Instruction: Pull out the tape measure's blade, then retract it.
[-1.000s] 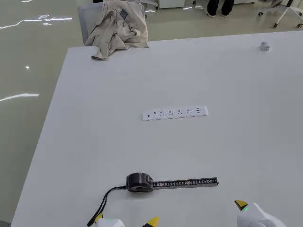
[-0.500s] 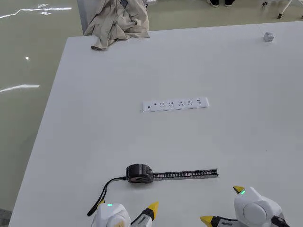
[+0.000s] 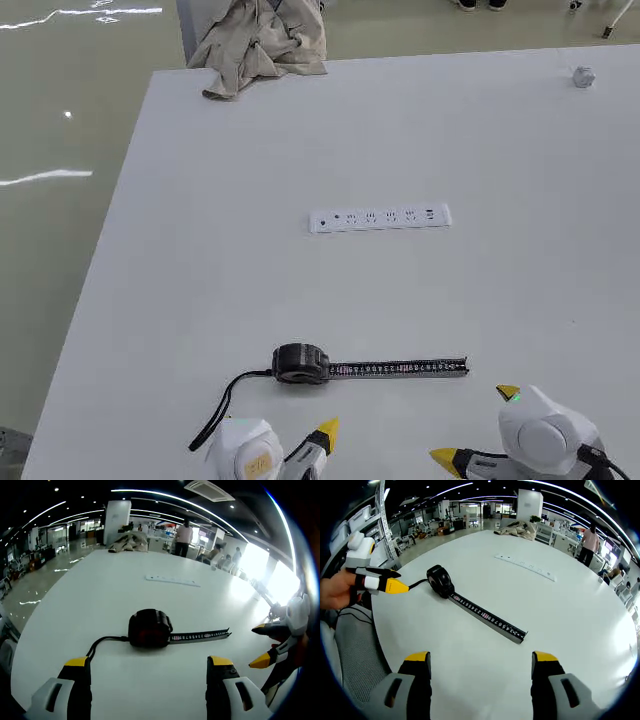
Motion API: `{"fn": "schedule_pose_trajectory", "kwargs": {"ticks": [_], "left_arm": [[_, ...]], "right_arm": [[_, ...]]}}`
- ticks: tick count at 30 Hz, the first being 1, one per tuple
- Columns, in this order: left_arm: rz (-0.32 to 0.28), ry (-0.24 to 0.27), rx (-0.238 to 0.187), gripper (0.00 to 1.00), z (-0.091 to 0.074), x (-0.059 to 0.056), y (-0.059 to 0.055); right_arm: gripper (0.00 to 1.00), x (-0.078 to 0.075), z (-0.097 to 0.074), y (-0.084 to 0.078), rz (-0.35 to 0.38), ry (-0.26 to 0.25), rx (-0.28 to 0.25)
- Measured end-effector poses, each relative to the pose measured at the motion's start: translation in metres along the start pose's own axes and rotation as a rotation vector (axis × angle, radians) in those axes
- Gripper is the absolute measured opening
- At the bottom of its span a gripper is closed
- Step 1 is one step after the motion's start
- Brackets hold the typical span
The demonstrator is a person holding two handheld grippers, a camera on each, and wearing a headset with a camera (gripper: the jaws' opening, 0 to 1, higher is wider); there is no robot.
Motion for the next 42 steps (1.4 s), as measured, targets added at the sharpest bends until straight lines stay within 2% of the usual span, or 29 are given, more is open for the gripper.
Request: {"fn": "schedule_pose_trajectory", "kwargs": {"ticks": [13,19,25,42], "left_arm": [[-0.006,0.003,-0.002,0.92,0.012,-0.002,0.006],[-0.009,0.003,0.002,0.92,0.018,-0.001,0.007],[-0.018,0.005,0.002,0.91,0.026,0.0,0.009],[-0.014,0.006,-0.001,0.89,0.048,0.001,0.015]], "right_arm": [[0.82,-0.013,0.013,0.001,-0.093,0.036,0.013],[0.8,-0.021,0.023,0.001,-0.11,0.054,0.024],[0.78,-0.028,0.032,-0.001,-0.185,0.069,0.05],[0.74,-0.044,0.049,0.003,-0.298,0.115,0.072]]}}
Point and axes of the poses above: the centre of the closed fingertips' face, and the gripper's own axes: z roughly forward along the fingers, x roughly to its left, y roughly out of its top, the point moved 6 cm from there along -z, roughly backward along the fingers, and after that the axes turned 5 degrees about -y, right-handed, at the moved point
